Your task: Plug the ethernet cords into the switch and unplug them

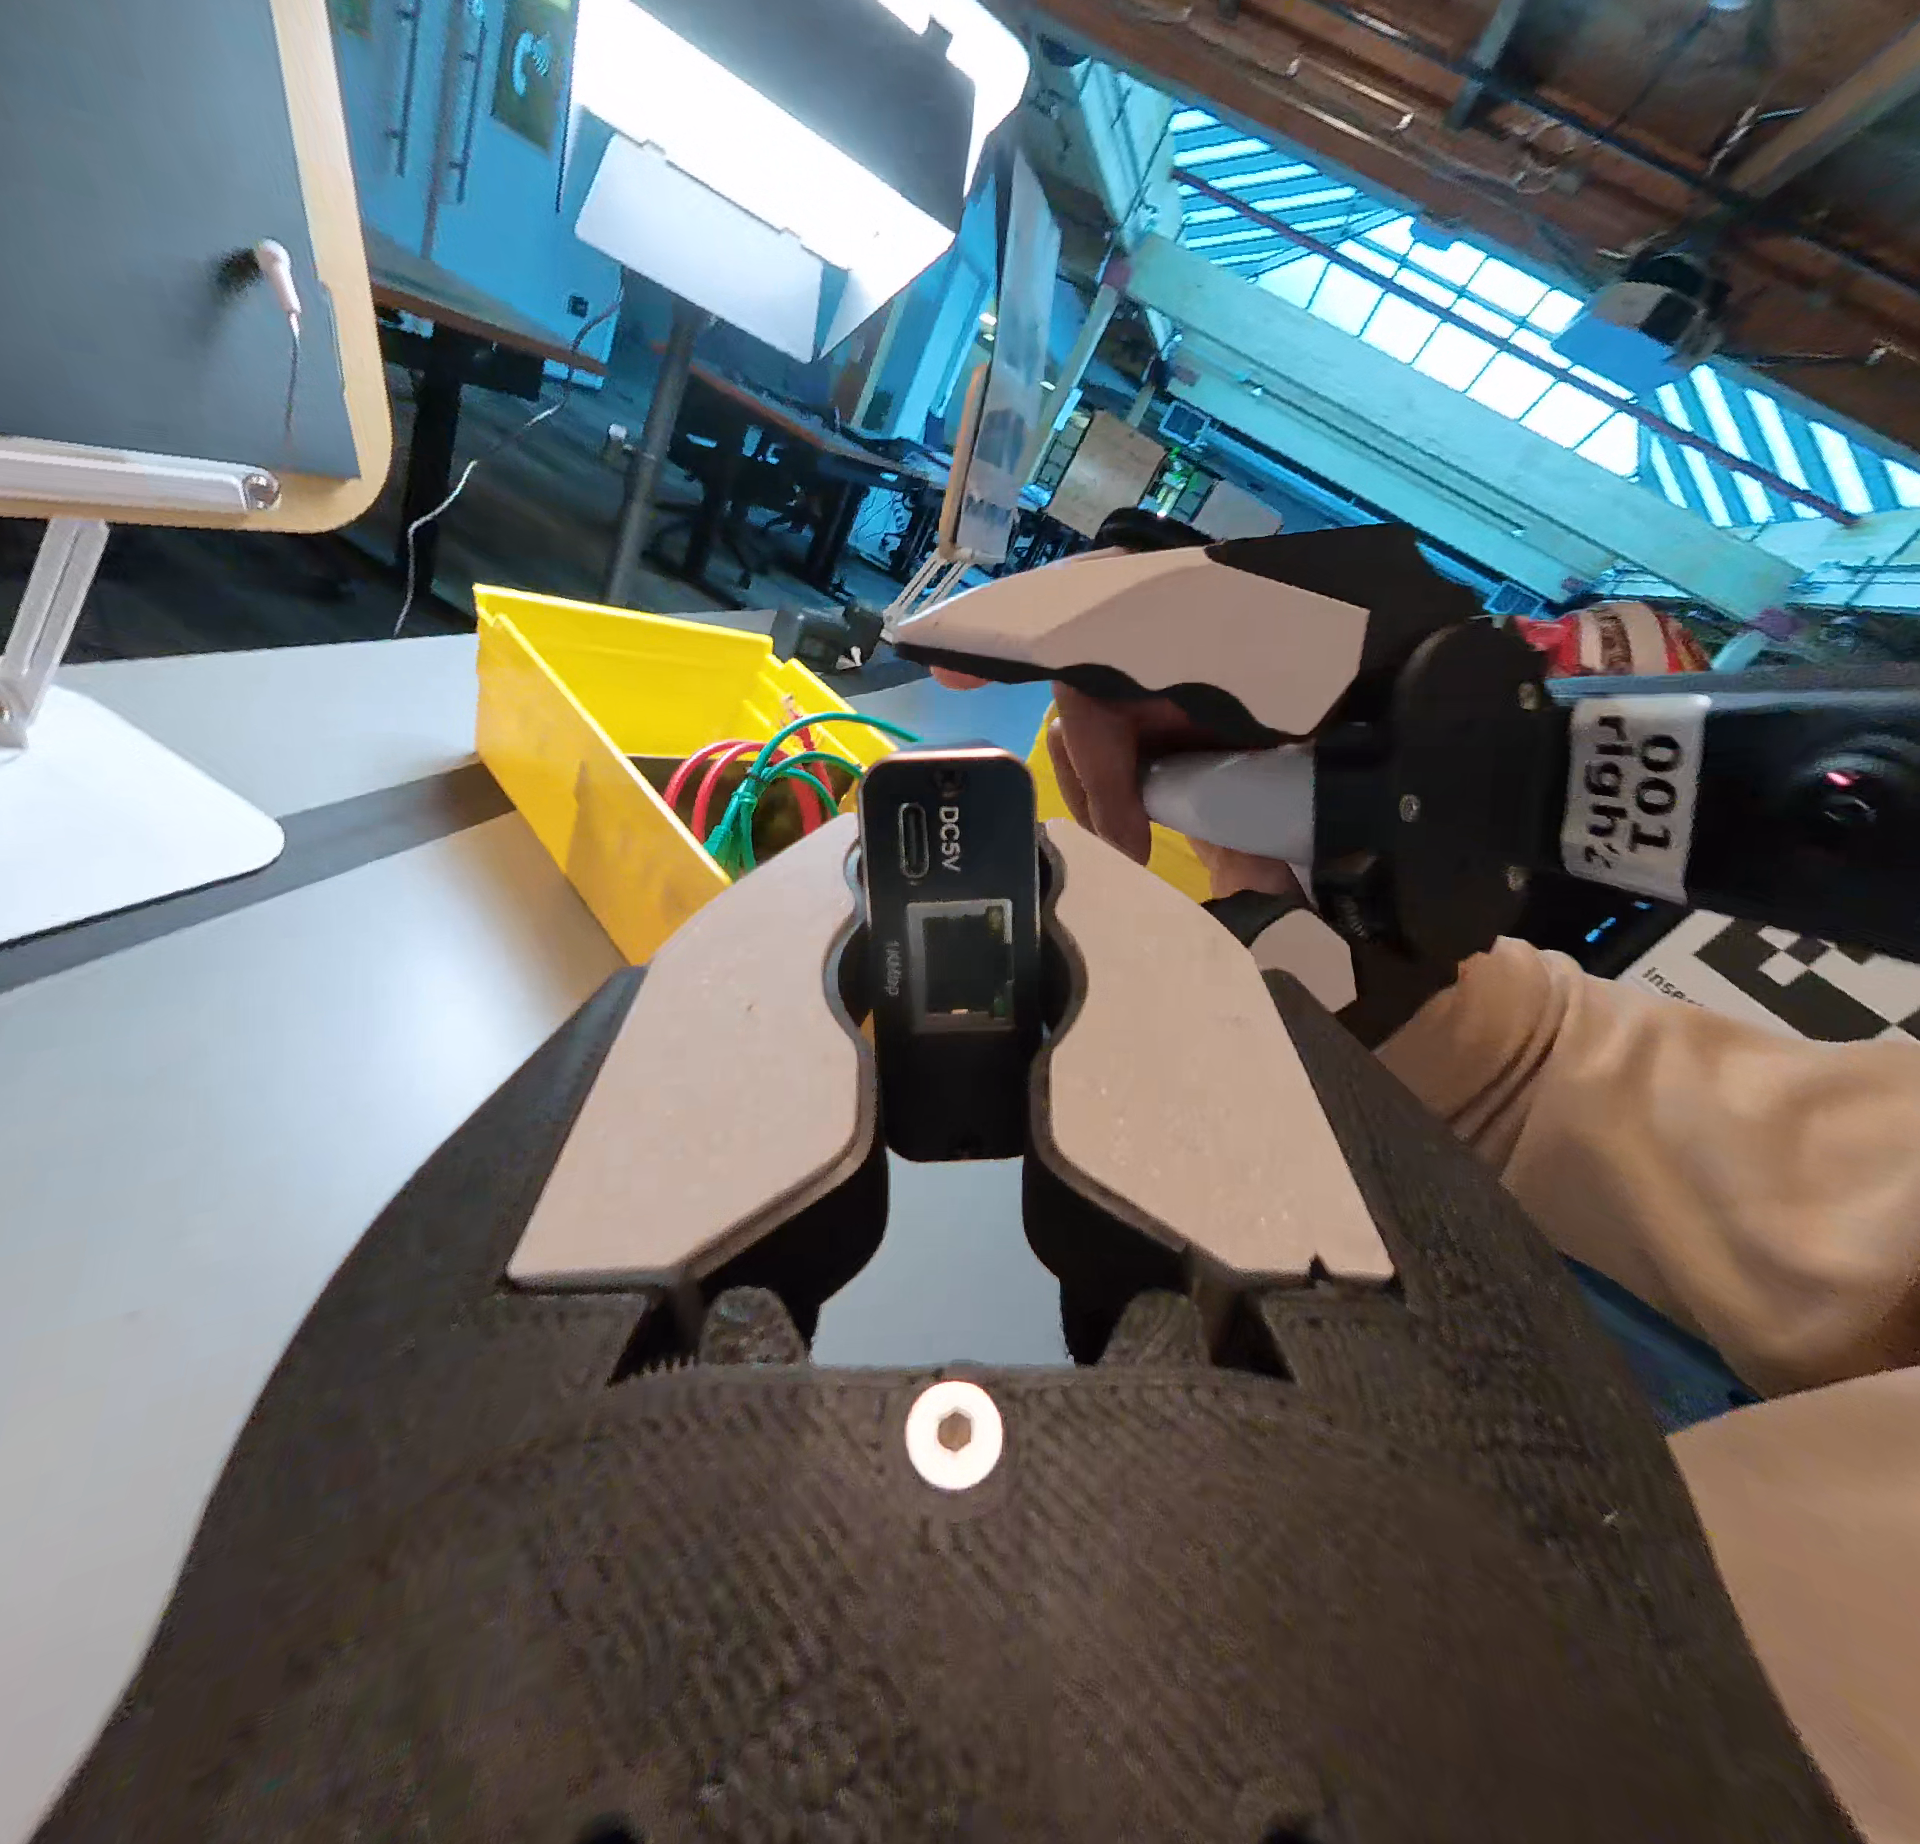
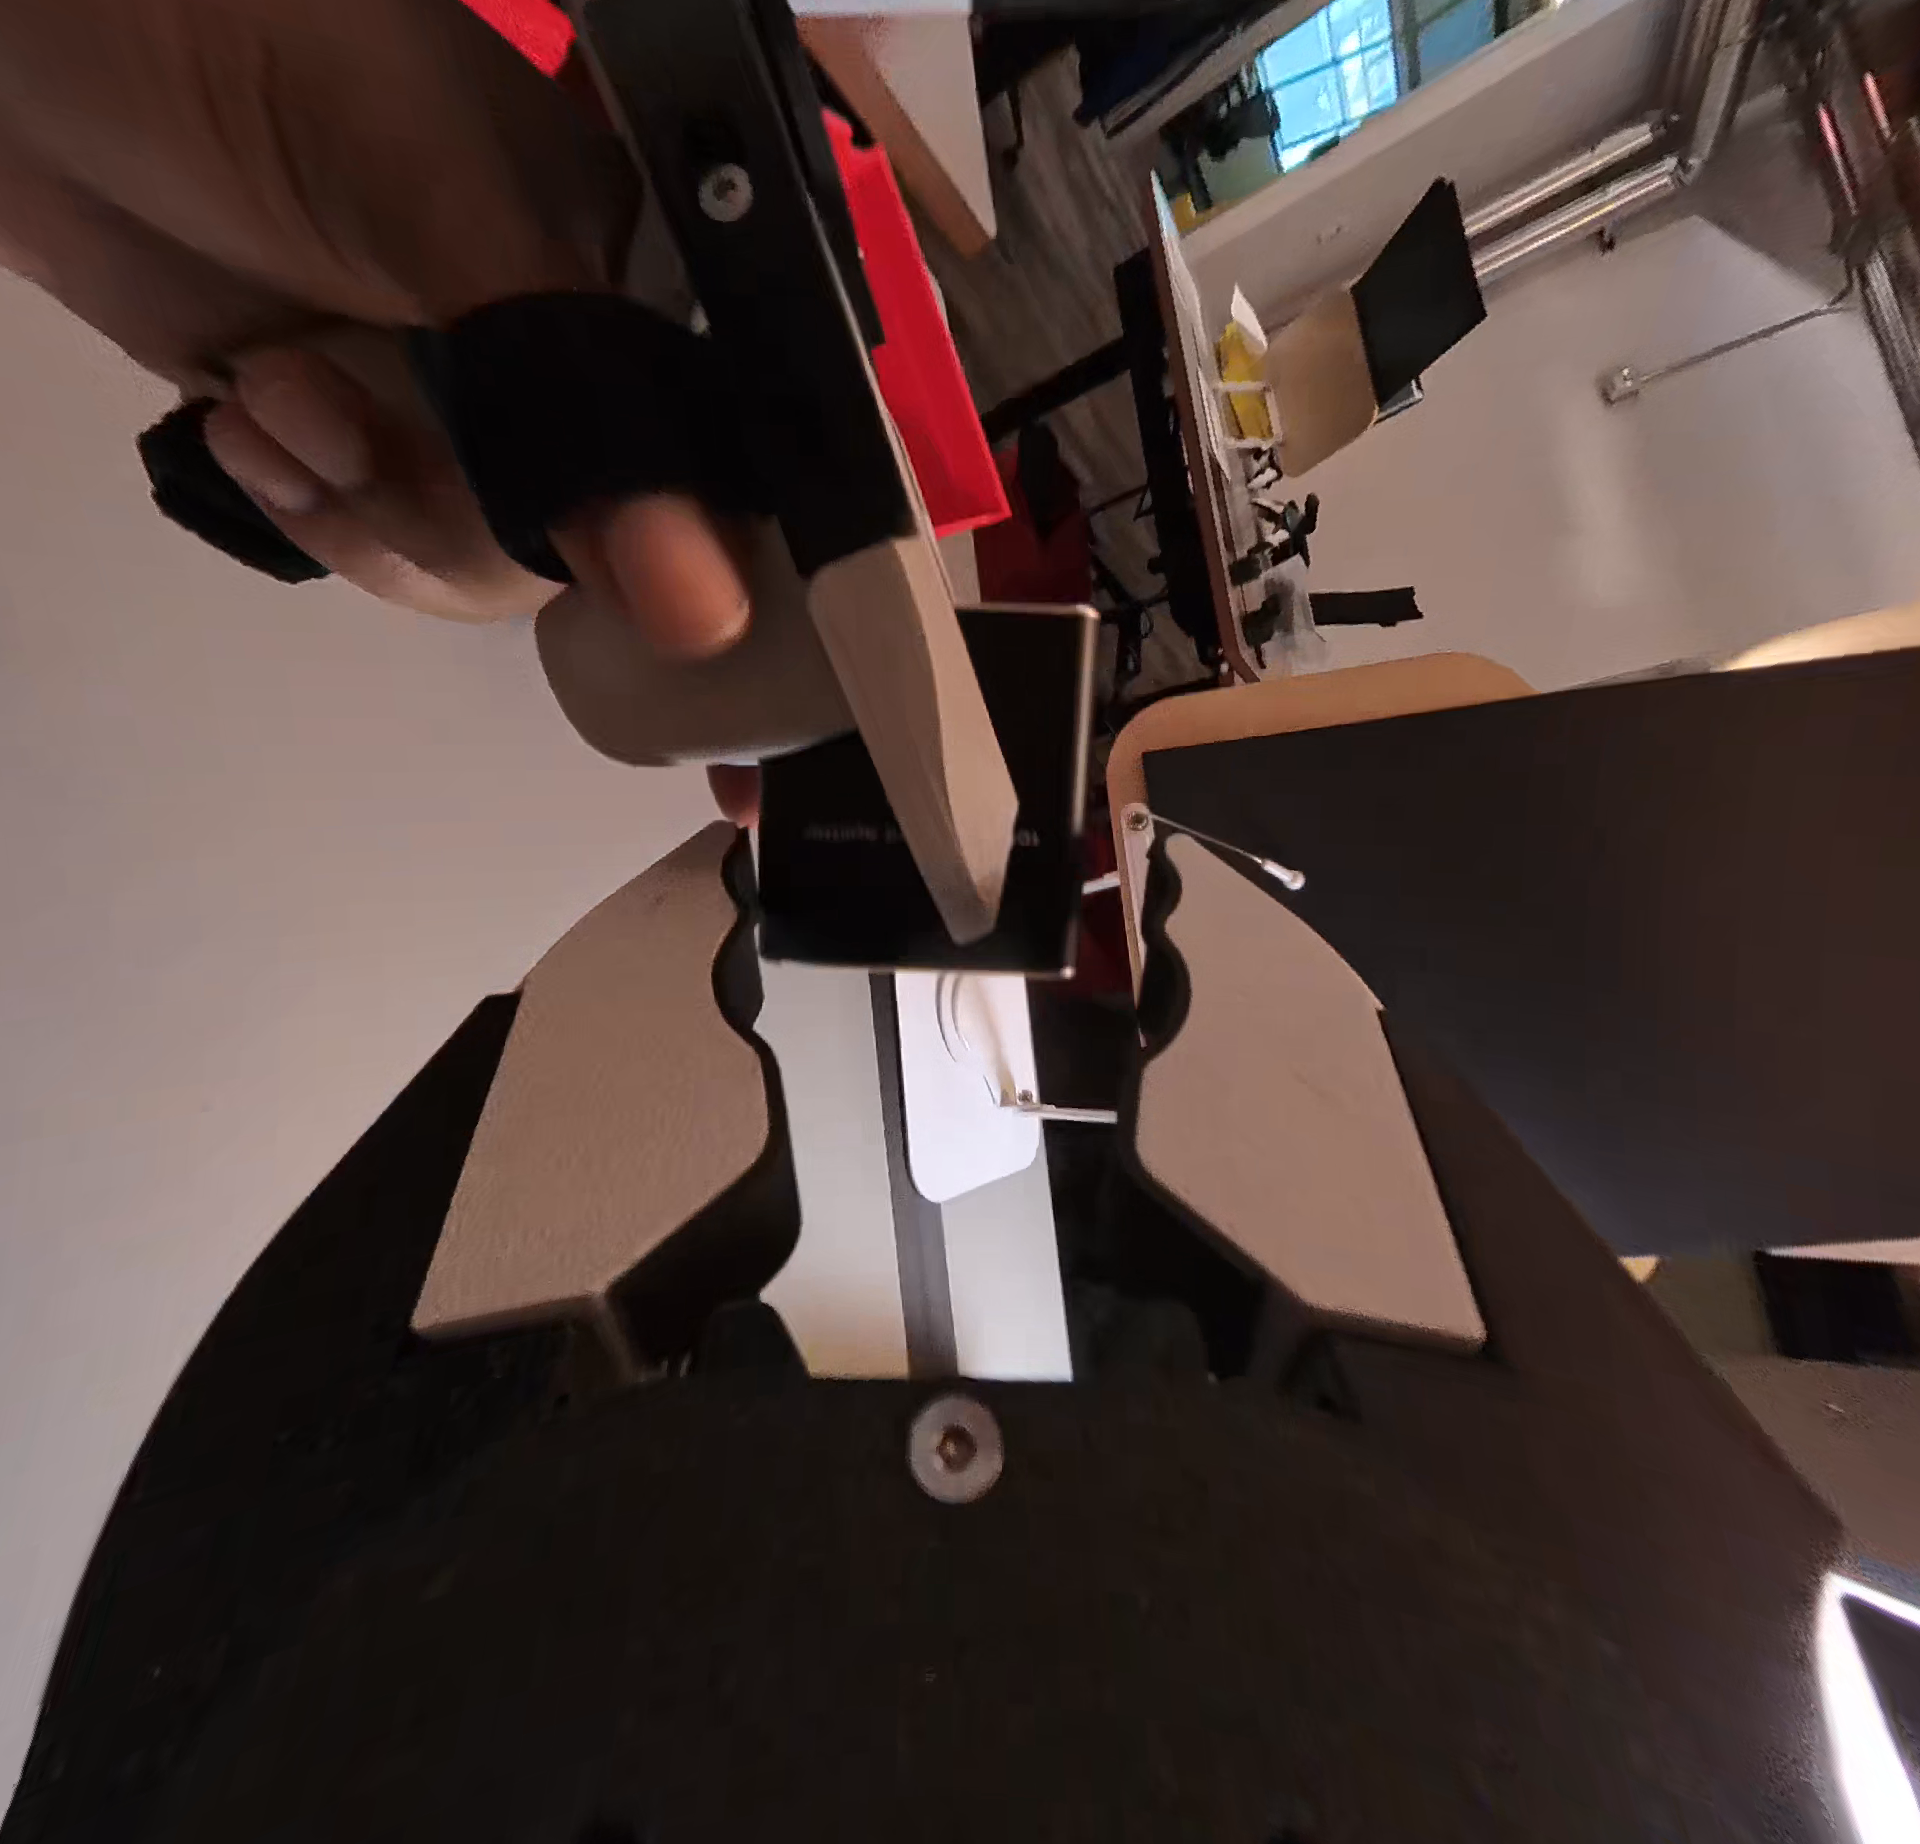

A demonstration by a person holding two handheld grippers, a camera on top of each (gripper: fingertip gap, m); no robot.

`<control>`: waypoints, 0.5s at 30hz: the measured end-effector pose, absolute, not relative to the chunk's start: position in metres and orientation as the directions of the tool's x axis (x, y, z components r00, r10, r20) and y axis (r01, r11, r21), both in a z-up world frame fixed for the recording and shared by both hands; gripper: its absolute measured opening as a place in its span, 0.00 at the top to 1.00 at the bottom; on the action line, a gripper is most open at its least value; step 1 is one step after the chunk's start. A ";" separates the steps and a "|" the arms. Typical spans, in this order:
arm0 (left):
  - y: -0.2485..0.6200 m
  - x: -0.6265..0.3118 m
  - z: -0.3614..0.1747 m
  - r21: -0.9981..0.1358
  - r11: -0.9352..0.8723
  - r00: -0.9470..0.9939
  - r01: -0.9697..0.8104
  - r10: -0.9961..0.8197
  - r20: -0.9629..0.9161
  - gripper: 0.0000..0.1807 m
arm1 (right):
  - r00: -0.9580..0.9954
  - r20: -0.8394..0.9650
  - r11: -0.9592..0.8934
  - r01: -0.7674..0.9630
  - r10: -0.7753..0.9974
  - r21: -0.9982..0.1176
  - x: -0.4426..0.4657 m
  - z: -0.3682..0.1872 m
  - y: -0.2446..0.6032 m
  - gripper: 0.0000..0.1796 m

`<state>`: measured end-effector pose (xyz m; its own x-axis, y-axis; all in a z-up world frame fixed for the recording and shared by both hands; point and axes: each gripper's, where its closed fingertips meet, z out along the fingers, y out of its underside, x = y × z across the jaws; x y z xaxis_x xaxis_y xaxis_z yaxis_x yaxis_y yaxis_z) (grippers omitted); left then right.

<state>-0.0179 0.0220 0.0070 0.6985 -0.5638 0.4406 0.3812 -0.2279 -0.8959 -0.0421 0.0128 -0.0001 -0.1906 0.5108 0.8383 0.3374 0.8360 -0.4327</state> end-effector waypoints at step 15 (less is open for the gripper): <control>0.025 -0.040 0.010 -0.947 -0.119 0.794 0.297 -0.520 0.315 0.73 | -0.202 0.706 0.673 0.555 0.679 -0.489 -0.002 -0.003 0.097 0.65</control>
